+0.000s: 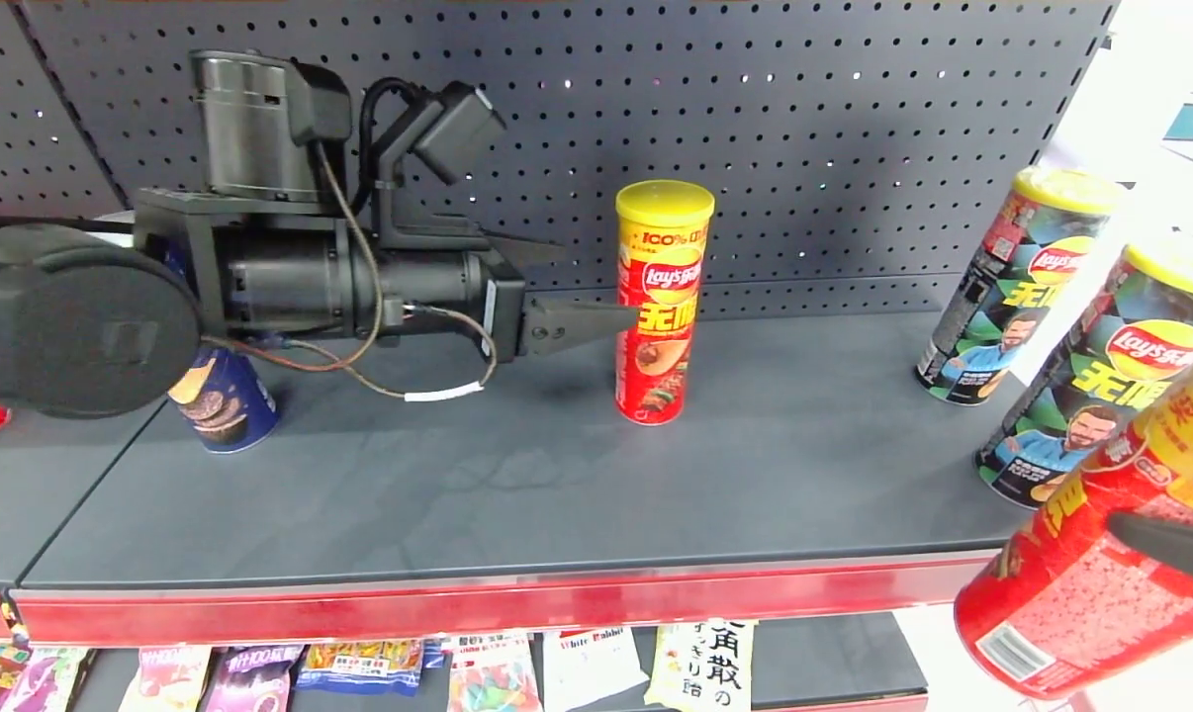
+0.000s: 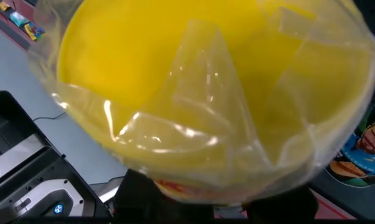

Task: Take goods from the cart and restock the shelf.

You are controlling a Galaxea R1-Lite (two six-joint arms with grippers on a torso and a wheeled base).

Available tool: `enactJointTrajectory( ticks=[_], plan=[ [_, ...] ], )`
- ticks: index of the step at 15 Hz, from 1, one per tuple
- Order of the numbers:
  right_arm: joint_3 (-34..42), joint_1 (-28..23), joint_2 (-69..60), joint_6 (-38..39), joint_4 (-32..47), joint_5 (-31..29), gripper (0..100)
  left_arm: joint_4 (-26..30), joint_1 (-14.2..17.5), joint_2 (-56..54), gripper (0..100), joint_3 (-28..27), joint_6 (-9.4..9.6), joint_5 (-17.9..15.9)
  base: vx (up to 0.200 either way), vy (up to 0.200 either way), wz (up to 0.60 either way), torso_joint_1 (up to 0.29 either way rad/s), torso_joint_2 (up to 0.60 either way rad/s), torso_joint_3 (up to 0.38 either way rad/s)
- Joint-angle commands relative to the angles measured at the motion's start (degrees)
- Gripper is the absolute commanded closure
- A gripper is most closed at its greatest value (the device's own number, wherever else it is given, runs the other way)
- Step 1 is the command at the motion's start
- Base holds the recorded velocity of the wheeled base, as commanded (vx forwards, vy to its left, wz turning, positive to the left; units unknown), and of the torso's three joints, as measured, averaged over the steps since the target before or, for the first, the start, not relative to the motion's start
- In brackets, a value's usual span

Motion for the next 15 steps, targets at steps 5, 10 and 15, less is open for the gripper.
enactJointTrajectory(
  ticks=[5,10,15],
  plan=[
    [-0.1,-0.1,-0.1,0.6,0.0,0.0,100,-0.1,-1.4,7.7,0,-7.2,0.05,0.8,0.000,0.000,0.00,0.000,0.00,0.000],
    [0.0,-0.2,-0.1,0.6,0.0,-0.1,100,-0.1,-2.1,11.9,0,-12.9,-0.04,0.8,0.000,0.000,0.00,0.000,0.00,0.000],
    [0.1,-0.2,-0.1,0.6,0.0,-0.2,100,-0.1,-2.3,15.2,0,-16.3,-0.04,0.7,0.000,0.000,0.00,0.000,0.00,0.000]
  ],
)
